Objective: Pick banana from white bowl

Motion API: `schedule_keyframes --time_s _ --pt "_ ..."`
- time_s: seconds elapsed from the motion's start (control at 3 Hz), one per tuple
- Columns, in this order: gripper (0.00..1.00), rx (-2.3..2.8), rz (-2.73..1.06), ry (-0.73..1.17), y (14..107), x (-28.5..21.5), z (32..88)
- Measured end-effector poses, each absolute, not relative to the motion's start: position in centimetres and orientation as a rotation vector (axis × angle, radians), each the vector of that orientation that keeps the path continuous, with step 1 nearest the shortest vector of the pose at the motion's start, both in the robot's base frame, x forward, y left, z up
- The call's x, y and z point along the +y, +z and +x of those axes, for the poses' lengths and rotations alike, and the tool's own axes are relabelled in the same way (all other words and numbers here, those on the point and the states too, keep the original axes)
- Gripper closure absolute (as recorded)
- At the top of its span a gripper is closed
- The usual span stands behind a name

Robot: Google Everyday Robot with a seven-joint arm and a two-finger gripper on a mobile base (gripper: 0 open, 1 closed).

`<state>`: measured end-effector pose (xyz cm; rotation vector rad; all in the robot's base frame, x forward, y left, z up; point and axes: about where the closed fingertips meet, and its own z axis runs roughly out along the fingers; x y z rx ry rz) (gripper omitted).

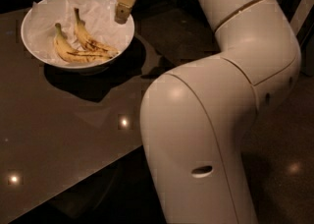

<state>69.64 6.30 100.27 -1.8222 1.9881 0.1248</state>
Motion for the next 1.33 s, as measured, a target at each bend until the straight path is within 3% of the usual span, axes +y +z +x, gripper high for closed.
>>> schedule_keyframes --time_s 0.33,0.67,1.33 --pt "0.3 2.022 -1.814 0.162 98.9 6.6 70.0" --pt "0.34 2.052 -1.814 0.16 98.1 7.0 70.3" --pt "0.32 2.076 -1.867 0.034 97.0 9.5 71.4"
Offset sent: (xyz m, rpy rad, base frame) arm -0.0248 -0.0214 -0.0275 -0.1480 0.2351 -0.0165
